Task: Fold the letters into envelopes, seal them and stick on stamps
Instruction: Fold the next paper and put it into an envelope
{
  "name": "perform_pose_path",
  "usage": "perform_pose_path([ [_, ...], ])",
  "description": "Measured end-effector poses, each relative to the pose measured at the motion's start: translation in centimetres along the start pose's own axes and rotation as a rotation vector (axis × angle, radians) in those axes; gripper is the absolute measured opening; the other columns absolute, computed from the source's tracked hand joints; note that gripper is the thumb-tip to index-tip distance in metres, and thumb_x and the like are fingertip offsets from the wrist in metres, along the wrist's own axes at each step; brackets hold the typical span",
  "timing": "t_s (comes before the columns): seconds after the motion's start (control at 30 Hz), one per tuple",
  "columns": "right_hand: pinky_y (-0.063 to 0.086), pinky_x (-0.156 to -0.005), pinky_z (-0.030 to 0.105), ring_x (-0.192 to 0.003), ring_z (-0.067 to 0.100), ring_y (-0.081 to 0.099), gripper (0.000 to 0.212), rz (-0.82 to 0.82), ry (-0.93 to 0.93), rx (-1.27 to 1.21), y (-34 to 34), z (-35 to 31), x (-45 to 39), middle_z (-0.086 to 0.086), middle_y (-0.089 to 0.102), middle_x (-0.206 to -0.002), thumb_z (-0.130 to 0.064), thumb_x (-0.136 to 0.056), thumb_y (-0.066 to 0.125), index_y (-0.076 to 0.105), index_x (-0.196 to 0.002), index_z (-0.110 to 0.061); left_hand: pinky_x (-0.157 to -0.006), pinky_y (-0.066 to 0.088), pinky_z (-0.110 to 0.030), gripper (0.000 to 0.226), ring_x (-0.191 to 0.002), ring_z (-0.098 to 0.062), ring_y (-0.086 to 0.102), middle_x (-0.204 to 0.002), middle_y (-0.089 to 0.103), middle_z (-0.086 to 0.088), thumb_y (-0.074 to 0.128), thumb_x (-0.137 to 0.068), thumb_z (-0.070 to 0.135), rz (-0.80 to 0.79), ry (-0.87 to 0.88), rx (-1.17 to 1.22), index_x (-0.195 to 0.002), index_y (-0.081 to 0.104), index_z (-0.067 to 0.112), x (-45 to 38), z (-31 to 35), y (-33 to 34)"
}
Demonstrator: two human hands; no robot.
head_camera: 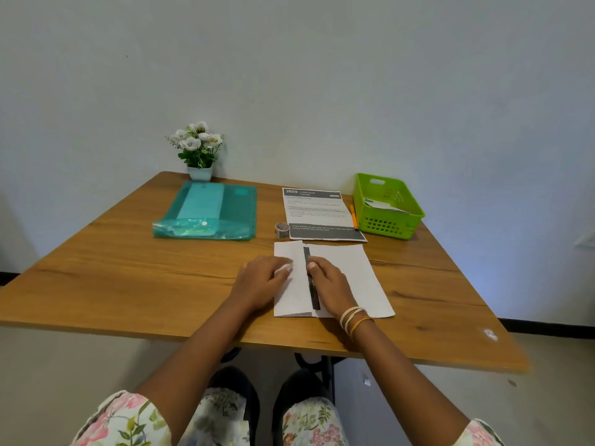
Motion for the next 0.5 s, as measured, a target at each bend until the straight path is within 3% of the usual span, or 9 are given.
perform_pose_path([
  [0.1, 0.041, -0.104, 0.033, -0.127, 0.023, 0.049, 0.040, 0.026, 0.030, 0.032, -0.5, -0.2, -0.2, 0.006, 0.052, -0.139, -0.023, -0.099, 0.046, 0.047, -0.138, -0.015, -0.106, 0.029, -0.044, 0.033, -0.126, -0.009, 0.044, -0.134, 0.055, 0.013, 0.048, -0.092, 0.046, -0.046, 0.056, -0.188, -0.121, 0.060, 0.036, 0.1, 0.2, 0.5],
  [0.3, 0.041, -0.104, 0.029, -0.123, 0.019, 0.051, 0.043, -0.056, -0.098, 0.395, 0.6, 0.7, 0.4, 0.002, 0.054, -0.135, -0.027, -0.094, 0.056, 0.049, -0.135, -0.017, -0.107, 0.032, -0.041, 0.032, -0.129, -0.012, 0.043, -0.139, 0.051, 0.007, 0.053, -0.092, 0.039, 0.013, -0.013, -0.204, -0.123, 0.059, 0.033, 0.1, 0.2, 0.4],
  [0.5, 0.035, -0.096, 0.016, -0.117, 0.013, 0.052, 0.034, 0.039, -0.174, 0.412, 0.8, 1.5, 0.5, 0.000, 0.058, -0.128, -0.024, -0.094, 0.054, 0.056, -0.127, -0.018, -0.100, 0.046, -0.036, 0.037, -0.123, -0.019, 0.049, -0.137, 0.050, -0.001, 0.060, -0.091, 0.023, 0.050, -0.261, 0.126, -0.127, 0.056, 0.031, -0.6, 2.0, 0.5],
])
Point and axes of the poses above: each hand's wrist, its own x-axis away from the middle knuckle, its own y-axis out of the palm, z = x × y, the point moved 2 cm from there along -x, towards the middle knuckle
